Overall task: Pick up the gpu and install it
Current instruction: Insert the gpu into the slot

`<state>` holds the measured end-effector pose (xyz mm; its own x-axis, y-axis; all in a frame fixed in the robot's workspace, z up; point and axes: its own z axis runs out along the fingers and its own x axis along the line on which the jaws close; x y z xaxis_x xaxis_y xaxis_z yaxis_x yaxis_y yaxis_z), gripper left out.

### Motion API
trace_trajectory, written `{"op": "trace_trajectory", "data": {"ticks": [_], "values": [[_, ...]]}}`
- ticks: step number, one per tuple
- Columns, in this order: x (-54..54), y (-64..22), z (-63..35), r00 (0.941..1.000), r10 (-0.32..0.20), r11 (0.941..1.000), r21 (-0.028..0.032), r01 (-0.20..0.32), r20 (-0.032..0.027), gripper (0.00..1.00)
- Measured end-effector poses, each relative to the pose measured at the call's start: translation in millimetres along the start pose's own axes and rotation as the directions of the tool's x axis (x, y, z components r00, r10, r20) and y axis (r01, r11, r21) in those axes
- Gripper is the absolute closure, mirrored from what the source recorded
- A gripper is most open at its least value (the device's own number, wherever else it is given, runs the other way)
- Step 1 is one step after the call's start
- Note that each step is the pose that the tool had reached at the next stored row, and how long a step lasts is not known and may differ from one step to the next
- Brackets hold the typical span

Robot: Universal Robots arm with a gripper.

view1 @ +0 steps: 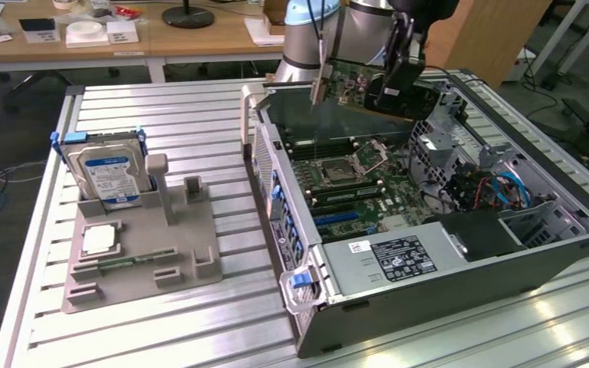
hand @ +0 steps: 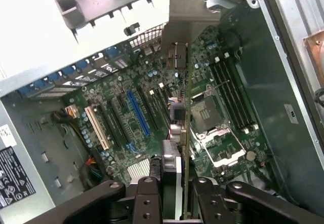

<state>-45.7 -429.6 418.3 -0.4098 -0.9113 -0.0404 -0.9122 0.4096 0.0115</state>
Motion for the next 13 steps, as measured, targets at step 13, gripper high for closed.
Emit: {"op": "trace_trajectory", "data": {"ticks": [13], "values": [[0.5, -0.2, 11.9, 0.9878, -0.155, 0.9874, 0.0301, 0.155, 0.0115, 0.72]]}}
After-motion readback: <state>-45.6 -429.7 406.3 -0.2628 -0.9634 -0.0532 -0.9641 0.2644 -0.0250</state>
